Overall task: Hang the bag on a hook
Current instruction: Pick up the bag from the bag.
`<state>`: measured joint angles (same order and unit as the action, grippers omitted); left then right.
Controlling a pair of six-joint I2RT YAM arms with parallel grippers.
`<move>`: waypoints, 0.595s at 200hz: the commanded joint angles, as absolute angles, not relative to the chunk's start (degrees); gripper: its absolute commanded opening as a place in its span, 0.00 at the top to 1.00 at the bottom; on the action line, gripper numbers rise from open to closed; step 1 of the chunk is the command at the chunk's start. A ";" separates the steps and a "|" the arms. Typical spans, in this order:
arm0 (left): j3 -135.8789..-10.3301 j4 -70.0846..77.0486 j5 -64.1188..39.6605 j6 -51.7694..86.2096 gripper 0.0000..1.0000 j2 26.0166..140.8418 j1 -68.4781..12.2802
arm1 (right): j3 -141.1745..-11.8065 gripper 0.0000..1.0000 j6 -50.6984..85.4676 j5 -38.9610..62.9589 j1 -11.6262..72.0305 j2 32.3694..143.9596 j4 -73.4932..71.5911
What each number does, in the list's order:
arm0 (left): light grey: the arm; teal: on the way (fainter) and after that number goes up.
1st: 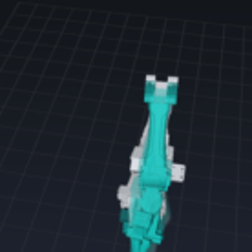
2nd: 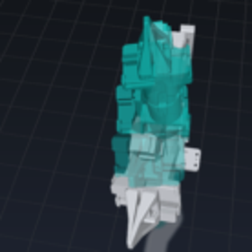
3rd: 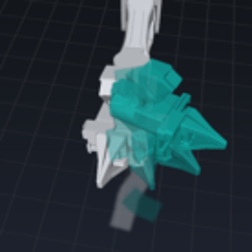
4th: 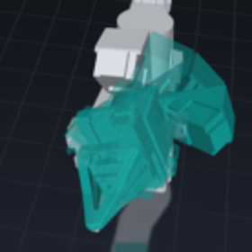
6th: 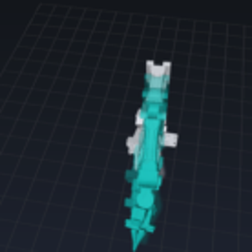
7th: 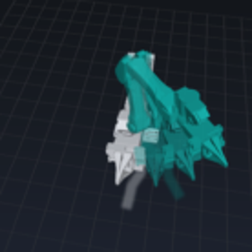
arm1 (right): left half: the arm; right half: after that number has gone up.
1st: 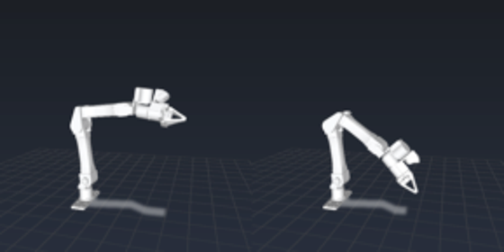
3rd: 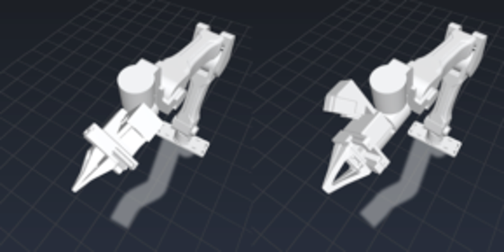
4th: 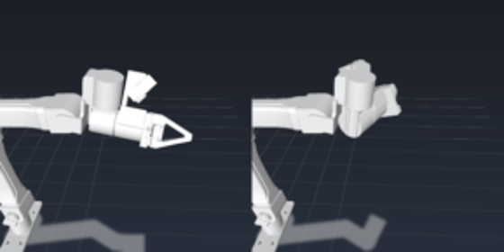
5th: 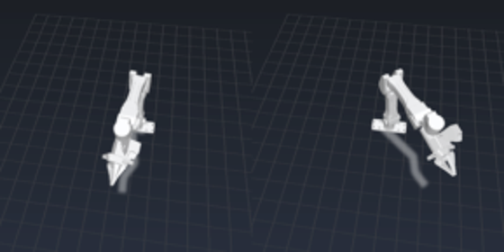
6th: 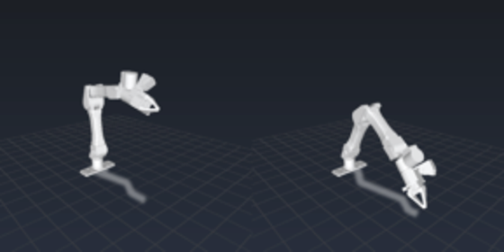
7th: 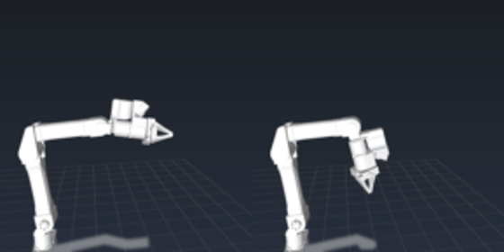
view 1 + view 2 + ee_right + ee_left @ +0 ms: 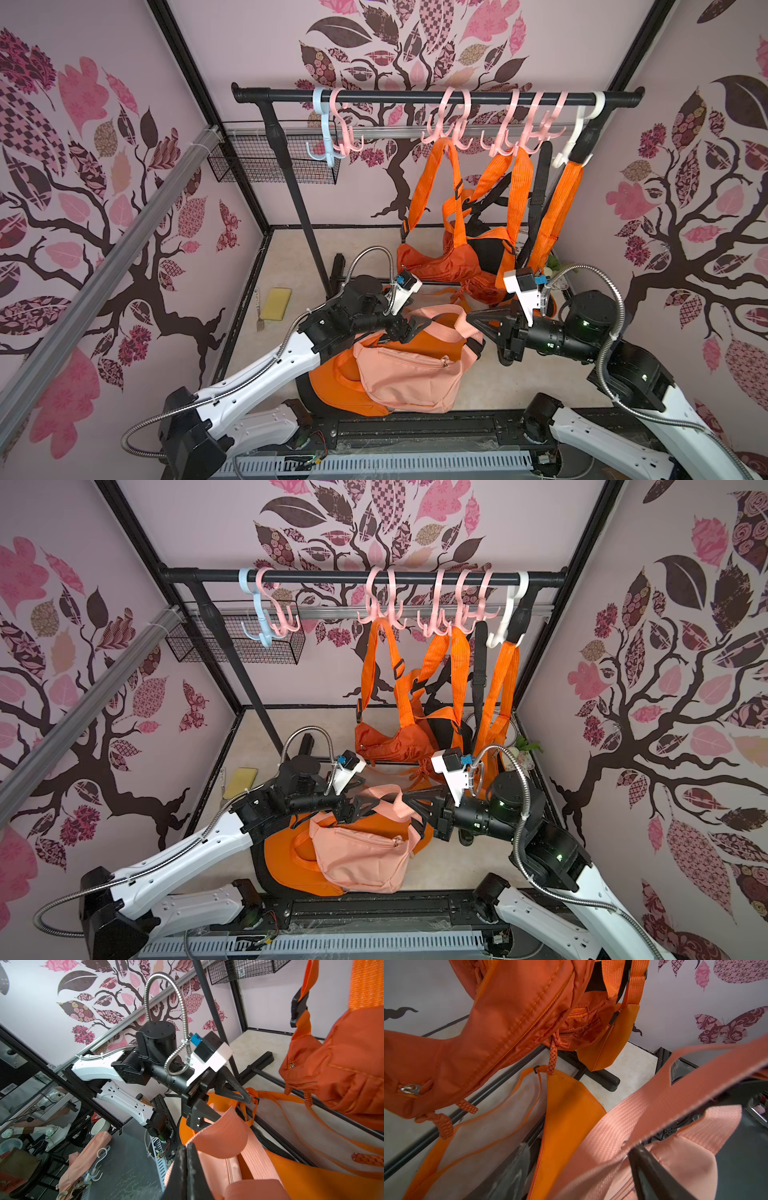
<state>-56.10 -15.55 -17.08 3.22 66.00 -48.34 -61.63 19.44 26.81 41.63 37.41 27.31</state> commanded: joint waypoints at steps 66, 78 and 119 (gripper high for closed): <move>-72.44 -20.09 -11.95 4.71 1.00 65.71 -50.31 | -68.99 1.00 17.63 9.23 41.90 36.07 30.66; -80.62 -24.90 -10.32 5.74 1.00 68.04 -50.31 | -71.51 1.00 17.36 4.25 41.91 37.88 30.62; -111.46 -39.96 -5.91 8.53 1.00 80.41 -50.31 | -85.98 1.00 15.21 -2.59 41.86 47.16 28.05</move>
